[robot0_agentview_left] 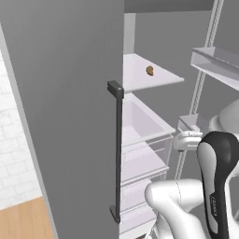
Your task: Place one sweet potato and one fish in each tupperware on the nearby counter, to pack two identical lunches.
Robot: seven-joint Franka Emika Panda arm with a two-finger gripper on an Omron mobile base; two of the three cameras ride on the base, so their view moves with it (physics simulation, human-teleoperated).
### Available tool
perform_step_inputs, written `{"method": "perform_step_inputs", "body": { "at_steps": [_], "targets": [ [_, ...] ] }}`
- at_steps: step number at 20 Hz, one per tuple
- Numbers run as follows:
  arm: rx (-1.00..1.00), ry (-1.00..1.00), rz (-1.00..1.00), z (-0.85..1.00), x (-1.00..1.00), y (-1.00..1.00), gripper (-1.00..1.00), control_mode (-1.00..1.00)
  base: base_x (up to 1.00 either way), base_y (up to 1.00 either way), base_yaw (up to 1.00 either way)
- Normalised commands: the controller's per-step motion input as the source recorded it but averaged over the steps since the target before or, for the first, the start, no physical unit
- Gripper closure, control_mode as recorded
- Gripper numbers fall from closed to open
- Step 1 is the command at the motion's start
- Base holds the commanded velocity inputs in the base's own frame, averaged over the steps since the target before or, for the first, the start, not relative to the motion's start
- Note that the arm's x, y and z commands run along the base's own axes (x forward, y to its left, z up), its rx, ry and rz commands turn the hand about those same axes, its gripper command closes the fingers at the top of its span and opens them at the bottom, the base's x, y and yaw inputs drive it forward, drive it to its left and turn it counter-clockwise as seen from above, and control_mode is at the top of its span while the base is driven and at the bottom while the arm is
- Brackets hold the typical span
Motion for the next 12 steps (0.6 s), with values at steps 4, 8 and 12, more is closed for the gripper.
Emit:
{"method": "perform_step_inputs", "body": {
  "at_steps": [4,8,12],
  "targets": [
    [0.0,0.0,0.0,0.0,0.0,0.0,-1.0,1.0,0.28,-0.16,0.0],
    [0.0,0.0,0.0,0.0,0.0,0.0,-1.0,1.0,0.25,0.17,0.0],
    [-0.03,0.0,0.0,0.0,0.23,0.11,-1.0,-1.0,0.06,0.06,0.0]
  ]
}}
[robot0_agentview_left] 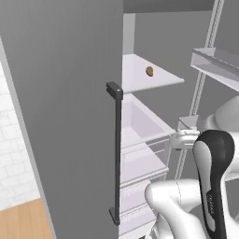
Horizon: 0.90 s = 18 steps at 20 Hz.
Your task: Place one sweet potato and one fish in each tupperware on the nearby counter, to pack two identical lunches.
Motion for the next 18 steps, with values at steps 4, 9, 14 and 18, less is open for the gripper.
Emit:
{"method": "perform_step_inputs", "body": {
  "at_steps": [4,9,14,18],
  "targets": [
    [-0.01,0.0,-0.02,0.0,0.47,0.07,-1.0,-1.0,0.0,0.0,0.0],
    [0.0,-0.09,-0.04,0.27,0.24,0.0,-1.0,-1.0,0.0,0.0,0.0],
    [0.0,-0.1,-0.03,0.55,0.02,0.0,-1.0,-1.0,0.0,0.0,0.0],
    [0.0,-0.07,0.0,0.51,0.0,0.0,-1.0,-1.0,0.0,0.0,0.0]
  ]
}}
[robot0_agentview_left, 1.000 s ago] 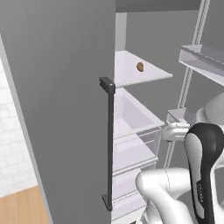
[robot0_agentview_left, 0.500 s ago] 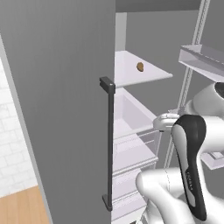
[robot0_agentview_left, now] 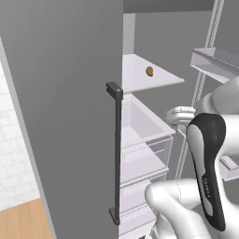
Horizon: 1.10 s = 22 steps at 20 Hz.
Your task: Place one sweet potato and one fish in each tupperware on the nearby counter, to pack two identical lunches.
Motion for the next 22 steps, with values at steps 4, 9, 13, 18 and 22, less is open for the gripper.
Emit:
{"method": "perform_step_inputs", "body": {
  "at_steps": [4,9,13,18,22],
  "targets": [
    [0.0,-0.07,0.0,0.45,0.08,0.0,-1.0,-1.0,0.0,0.0,0.0],
    [-0.05,-0.18,-0.01,0.14,0.31,0.0,-1.0,-1.0,0.0,0.0,0.0],
    [-0.07,-0.21,-0.02,0.04,0.4,0.0,-1.0,-1.0,0.0,0.0,0.0],
    [-0.01,-0.06,0.0,0.3,0.36,0.0,-1.0,-1.0,0.0,0.0,0.0],
    [0.0,0.0,-0.01,0.46,0.31,0.0,-1.0,-1.0,0.0,0.0,0.0]
  ]
}}
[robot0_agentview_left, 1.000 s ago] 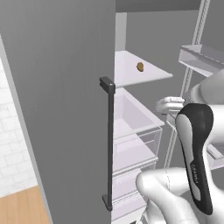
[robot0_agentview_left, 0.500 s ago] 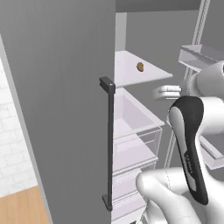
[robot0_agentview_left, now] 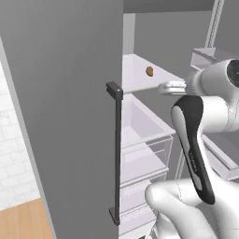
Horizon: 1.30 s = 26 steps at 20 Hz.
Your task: Place one sweet potato and one fish in each tupperware on the nearby counter, to pack two identical lunches.
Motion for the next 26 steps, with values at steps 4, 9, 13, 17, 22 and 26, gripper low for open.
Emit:
{"method": "perform_step_inputs", "body": {
  "at_steps": [4,9,13,17,22,26],
  "targets": [
    [0.0,0.06,0.0,0.16,0.42,0.0,-1.0,-1.0,0.0,0.0,0.0],
    [0.0,0.05,0.0,0.0,0.52,0.0,-1.0,-1.0,0.0,0.0,0.0],
    [0.0,0.0,0.0,-0.13,0.51,0.0,-1.0,-1.0,0.0,0.0,0.0],
    [0.0,0.0,0.0,-0.21,0.56,-0.02,-1.0,-1.0,0.0,0.0,0.0],
    [0.0,0.01,0.0,-0.17,0.6,-0.12,-1.0,-1.0,0.0,0.0,0.0],
    [0.0,0.11,0.0,0.0,0.65,-0.11,-1.0,-1.0,0.0,0.0,0.0]
  ]
}}
